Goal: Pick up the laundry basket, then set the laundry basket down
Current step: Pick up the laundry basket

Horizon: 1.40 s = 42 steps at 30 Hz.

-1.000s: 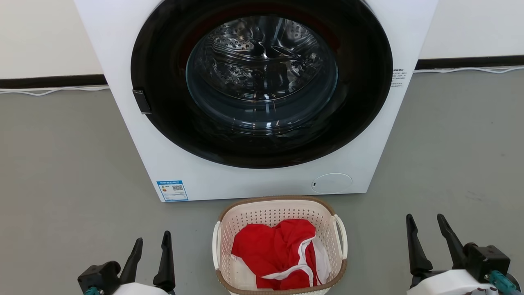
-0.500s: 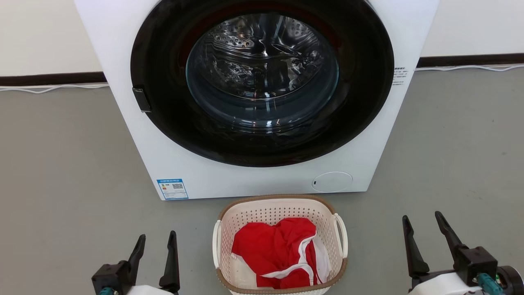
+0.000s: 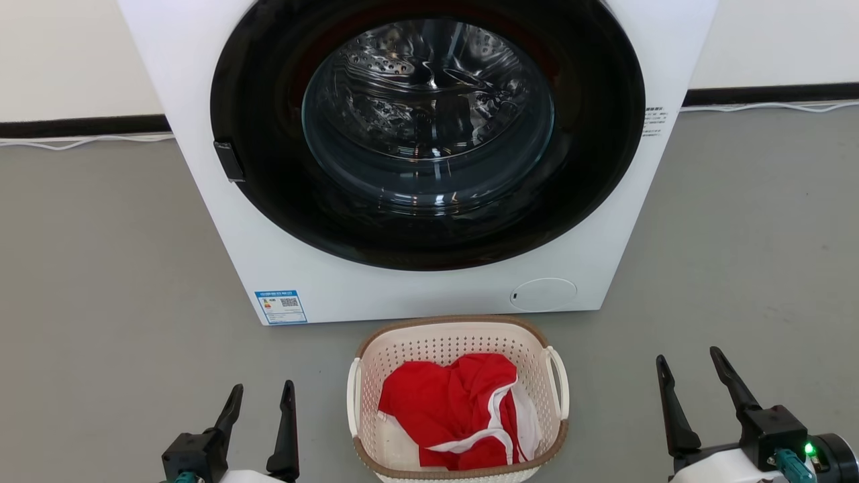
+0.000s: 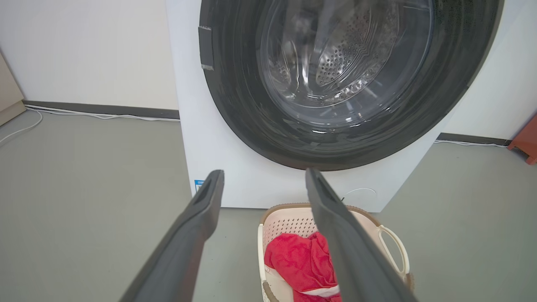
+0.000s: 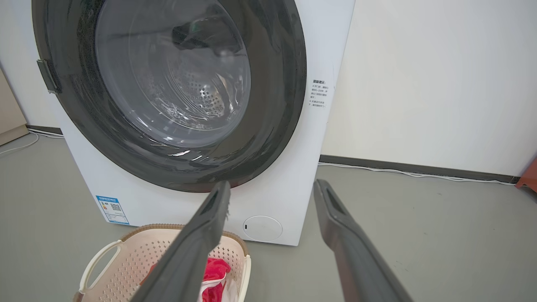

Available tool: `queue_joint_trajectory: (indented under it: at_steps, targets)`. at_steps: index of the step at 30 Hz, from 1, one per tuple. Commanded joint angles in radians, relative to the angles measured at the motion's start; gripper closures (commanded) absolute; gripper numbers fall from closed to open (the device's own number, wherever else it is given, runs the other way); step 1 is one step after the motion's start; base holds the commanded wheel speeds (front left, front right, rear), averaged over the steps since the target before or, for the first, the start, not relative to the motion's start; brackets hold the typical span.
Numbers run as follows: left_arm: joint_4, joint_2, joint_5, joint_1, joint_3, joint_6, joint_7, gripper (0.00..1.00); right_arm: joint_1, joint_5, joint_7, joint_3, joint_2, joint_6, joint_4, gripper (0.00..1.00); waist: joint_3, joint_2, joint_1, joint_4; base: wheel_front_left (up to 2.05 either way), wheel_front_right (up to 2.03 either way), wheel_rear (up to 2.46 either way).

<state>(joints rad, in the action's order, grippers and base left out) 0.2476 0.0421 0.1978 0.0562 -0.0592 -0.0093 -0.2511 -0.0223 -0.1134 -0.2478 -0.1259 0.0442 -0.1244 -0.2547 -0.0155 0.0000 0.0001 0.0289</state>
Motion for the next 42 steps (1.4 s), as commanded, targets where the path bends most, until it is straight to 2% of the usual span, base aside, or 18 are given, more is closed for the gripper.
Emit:
queue_joint_trajectory:
  at_steps: [1,7,15,21,34,42]
  targets:
    - [-0.020,0.008,-0.010,-0.023,0.028,-0.001,-0.011,0.00,0.036,0.004,-0.014,0.023,0.006,-0.006,0.020,0.00,-0.003,0.0000,0.0000,0.000,0.00,0.00,0.00]
    - [-0.016,0.008,-0.018,-0.052,0.010,-0.006,-0.011,0.00,0.066,0.031,-0.014,0.010,0.006,-0.006,0.026,0.00,-0.067,0.0000,0.0000,-0.002,0.00,0.00,0.00]
    - [0.003,0.008,-0.014,-0.159,-0.042,-0.005,-0.011,0.00,0.160,0.052,-0.014,-0.004,0.006,-0.006,-0.019,0.00,-0.213,0.0000,0.0000,-0.005,0.00,0.00,0.00]
    - [0.084,0.008,0.008,-0.279,-0.113,0.005,-0.011,0.00,0.258,0.044,-0.014,-0.005,0.006,-0.006,-0.136,0.00,-0.335,0.0000,0.0000,-0.018,0.00,0.00,0.00]
    - [0.399,0.008,0.172,-0.609,-0.315,0.069,-0.011,0.00,0.558,-0.059,-0.014,-0.017,0.006,-0.006,-0.486,0.00,-0.616,0.0000,0.0000,-0.043,0.00,0.00,0.00]
    - [0.478,0.008,0.232,-0.731,-0.385,0.108,-0.011,0.00,0.656,-0.086,-0.014,-0.013,0.006,-0.006,-0.551,0.00,-0.715,0.0000,0.0000,-0.042,0.00,0.00,0.00]
